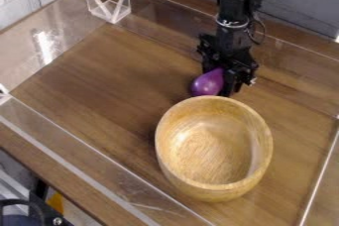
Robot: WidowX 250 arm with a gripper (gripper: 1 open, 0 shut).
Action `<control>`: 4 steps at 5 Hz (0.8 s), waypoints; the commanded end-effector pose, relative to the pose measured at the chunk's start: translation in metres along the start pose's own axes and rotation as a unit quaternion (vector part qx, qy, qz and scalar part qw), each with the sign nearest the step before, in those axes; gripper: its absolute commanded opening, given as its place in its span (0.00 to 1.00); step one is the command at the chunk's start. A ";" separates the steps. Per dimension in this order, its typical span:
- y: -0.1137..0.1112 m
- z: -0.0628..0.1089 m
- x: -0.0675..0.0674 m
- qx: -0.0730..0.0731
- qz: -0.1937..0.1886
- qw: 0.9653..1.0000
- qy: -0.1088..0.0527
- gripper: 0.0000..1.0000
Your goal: Remove the purple eggplant from inside the brown bowl and put it on the table
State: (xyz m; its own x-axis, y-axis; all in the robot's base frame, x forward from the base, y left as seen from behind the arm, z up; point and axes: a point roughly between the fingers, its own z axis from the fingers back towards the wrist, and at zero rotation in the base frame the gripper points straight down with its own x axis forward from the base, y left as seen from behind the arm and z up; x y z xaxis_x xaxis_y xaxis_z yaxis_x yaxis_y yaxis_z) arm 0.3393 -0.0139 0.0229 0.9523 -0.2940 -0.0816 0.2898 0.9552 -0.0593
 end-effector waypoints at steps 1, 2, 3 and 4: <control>0.003 0.027 0.006 0.007 -0.017 0.999 -0.032 0.00; 0.001 0.028 -0.002 0.001 0.014 1.000 -0.028 0.00; -0.001 0.030 -0.011 -0.004 0.044 0.999 -0.023 0.00; -0.008 0.036 -0.001 -0.004 0.020 1.000 -0.017 0.00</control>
State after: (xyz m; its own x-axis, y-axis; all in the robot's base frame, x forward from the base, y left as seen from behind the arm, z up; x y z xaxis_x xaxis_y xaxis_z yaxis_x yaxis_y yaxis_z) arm 0.3284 -0.0188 0.0384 0.9606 -0.2488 -0.1240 0.2402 0.9674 -0.0805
